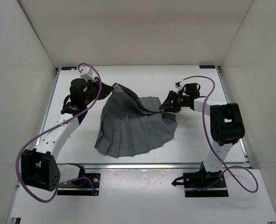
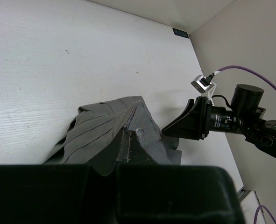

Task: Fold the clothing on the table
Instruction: Flatten the skirt out

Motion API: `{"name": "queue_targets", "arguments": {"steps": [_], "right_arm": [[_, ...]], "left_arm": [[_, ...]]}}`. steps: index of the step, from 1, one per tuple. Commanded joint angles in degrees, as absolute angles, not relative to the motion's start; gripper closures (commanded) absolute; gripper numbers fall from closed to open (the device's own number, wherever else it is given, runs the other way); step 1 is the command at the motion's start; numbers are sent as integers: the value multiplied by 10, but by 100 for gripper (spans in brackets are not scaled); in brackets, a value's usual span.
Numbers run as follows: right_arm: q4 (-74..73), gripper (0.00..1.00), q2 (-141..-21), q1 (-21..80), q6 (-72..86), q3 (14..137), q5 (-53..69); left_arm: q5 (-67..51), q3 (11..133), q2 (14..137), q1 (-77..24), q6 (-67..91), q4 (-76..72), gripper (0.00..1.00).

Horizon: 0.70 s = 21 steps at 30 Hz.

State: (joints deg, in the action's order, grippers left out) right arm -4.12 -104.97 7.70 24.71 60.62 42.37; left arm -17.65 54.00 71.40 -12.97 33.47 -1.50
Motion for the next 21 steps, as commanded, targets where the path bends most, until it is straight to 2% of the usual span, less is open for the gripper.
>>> {"name": "queue_targets", "arguments": {"steps": [1,3,5,8,12,13,14,21], "right_arm": [[-13,55,-1063,79,253,606,440],[-16,55,-1071,81,254,614,453],[-17,64,-1076,86,253,619,456],[-4,71,-1075,86,260,616,470],[13,73,-1075,83,269,615,482],[17,83,-1074,83,266,616,486],[19,88,-1075,83,268,616,482],[16,85,-1079,81,265,626,487]], "left_arm": [[-189,541,693,-128,337,-30,100],[-190,538,694,-123,338,-33,100],[-190,539,692,-127,337,-33,100],[-190,538,693,-126,333,-32,100],[-189,533,694,-126,338,-34,100],[-190,536,695,-127,338,-34,100],[-192,534,695,-126,335,-35,100],[-192,534,695,-127,338,-37,100]]}}
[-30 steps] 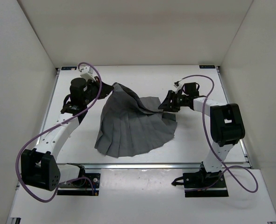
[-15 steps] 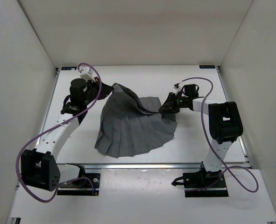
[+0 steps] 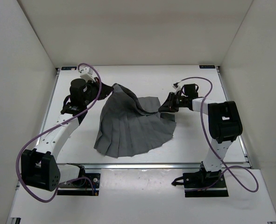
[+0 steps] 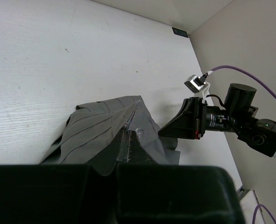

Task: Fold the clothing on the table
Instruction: Flatten the skirt out

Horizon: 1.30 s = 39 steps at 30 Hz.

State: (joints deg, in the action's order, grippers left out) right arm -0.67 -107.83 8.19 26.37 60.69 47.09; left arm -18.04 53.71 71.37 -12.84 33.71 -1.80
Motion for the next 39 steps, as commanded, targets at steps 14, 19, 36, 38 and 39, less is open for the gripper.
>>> {"name": "queue_targets", "arguments": {"steps": [14,19,36,38,39], "right_arm": [[3,100,-1098,83,265,693,517],[-134,100,-1076,39,230,886,526],[-98,100,-872,-27,266,746,564],[-128,100,-793,-2,235,641,516],[-143,100,-773,-4,222,619,487]], "left_arm": [[-186,535,712,-108,321,-70,100],[-205,669,791,-60,295,-56,100],[-196,526,660,-83,337,-106,100],[-172,457,608,-105,341,-92,100],[-159,416,568,-111,344,-79,100]]}}
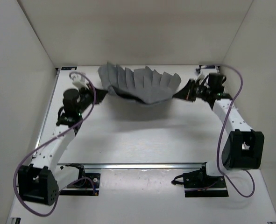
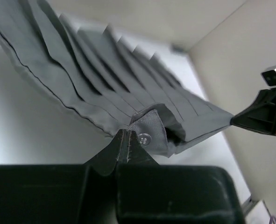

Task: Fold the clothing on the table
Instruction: Flatten the skirt out

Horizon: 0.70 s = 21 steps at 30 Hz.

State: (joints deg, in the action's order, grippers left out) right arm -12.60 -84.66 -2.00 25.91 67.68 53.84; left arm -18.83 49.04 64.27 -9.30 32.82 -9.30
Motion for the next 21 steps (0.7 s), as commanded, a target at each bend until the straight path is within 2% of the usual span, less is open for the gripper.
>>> {"name": "queue_targets", "arguments": {"steps": [1,3,6,12,16,21], "right_arm": [[-148,100,-739,15,220,572,472],[-166,100,-689,11,224,486,467],[-211,100,-627,17,218,432,435],[-272,100,-535,32,216,381,436],[-271,100,-511,12,226,369,467],[-179,100,-560,17,270,387,538]], "left_arm": [[-143,379,533,-122,349,-60,100],[-109,331,482,-134,362,-15,100],[-92,287,410,-145,375,38,100],[-93,243,311,-163,411,92,100],[-82,228,290,-164,411,106,100],[-71,220,299,-154,414,83,100]]}}
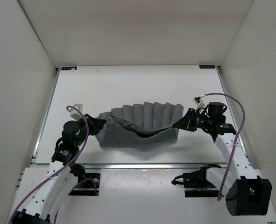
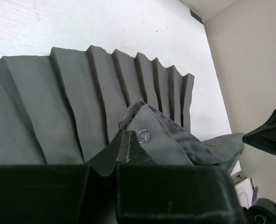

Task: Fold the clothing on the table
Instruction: Flatten the skirt out, then fold the skirt

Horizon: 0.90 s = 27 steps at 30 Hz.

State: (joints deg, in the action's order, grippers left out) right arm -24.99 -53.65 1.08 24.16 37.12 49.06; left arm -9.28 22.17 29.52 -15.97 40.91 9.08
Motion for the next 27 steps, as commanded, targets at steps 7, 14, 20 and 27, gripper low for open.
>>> {"name": "queue_targets", "arguments": {"steps": [7,14,20,27], "right_arm": [[-48,100,-709,43,318,489,545],[41,100,-892,37,321,585,520],[57,100,-1046,36,301,700,543],[-29,100,-1188,50,260,858,519]], "left_arm": [[-19,226,346,-135,407,19,100],[46,236,491,-131,409,-77,100],[47,293,666,-119,402,-160,100],[54,341,771,-108,390,-191,100]]}}
